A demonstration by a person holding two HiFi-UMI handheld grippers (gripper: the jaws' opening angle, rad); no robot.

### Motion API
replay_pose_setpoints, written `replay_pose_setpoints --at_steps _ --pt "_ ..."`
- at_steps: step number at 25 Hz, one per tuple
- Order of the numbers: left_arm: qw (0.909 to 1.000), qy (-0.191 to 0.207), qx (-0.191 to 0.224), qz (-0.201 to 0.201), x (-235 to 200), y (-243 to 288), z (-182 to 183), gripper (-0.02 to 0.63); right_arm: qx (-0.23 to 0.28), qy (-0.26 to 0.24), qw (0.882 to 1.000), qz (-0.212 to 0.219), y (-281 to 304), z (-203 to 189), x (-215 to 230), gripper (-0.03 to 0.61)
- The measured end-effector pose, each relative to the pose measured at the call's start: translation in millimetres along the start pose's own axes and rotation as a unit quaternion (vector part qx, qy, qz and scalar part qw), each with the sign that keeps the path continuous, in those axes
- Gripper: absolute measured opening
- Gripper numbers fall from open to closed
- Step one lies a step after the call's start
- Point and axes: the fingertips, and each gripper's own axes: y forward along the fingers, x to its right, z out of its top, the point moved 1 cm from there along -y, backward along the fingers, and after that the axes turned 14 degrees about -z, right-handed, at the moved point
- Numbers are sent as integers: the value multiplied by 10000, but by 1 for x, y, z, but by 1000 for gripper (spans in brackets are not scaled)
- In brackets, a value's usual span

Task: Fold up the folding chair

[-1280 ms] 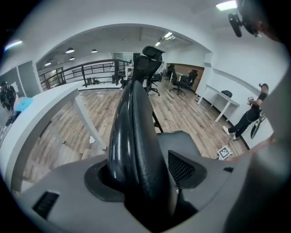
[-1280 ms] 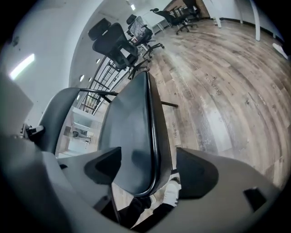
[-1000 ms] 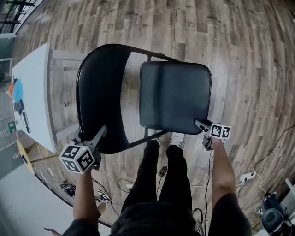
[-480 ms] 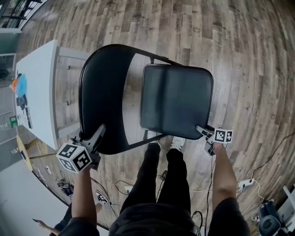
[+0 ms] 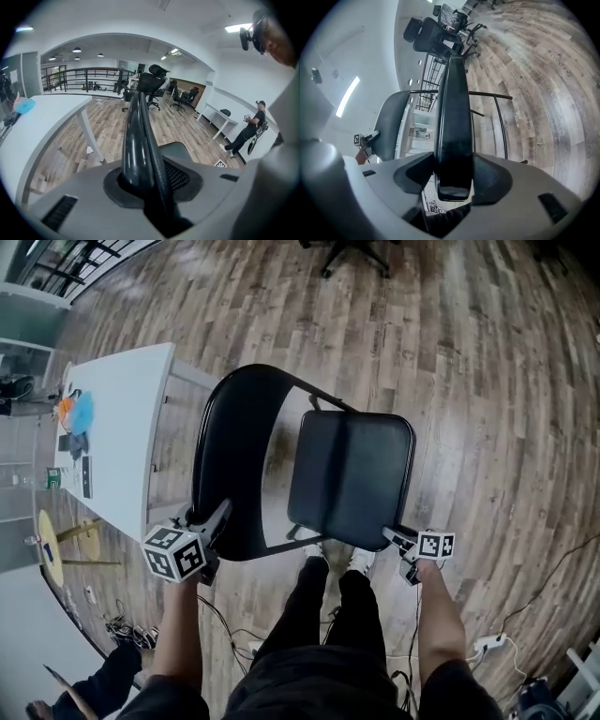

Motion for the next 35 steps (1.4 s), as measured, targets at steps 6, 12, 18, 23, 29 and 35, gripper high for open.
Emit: replay_pose_setpoints --at_steps 6,12,18,23,29,35 --pt "10000 65 0 50 6 -36 23 87 -196 -459 9973 540 -6 -6 -101 247" --pt "9998 127 -27 140 -3 -76 41 83 -413 -897 9905 952 8 -20 -206 247" --pt "9998 111 7 173 -18 -110 49 80 -446 -1135 9874 1011 36 -31 -288 247" --pt "9999 1 35 149 -33 -135 57 78 -268 -1039 9893 987 70 -37 -349 208" --pt "9998 -59 80 143 -60 -160 65 78 -371 -1341 9859 930 126 -44 -417 161" --pt "9998 -61 99 136 -96 -183 63 78 -477 -1491 9845 787 189 -56 -466 117"
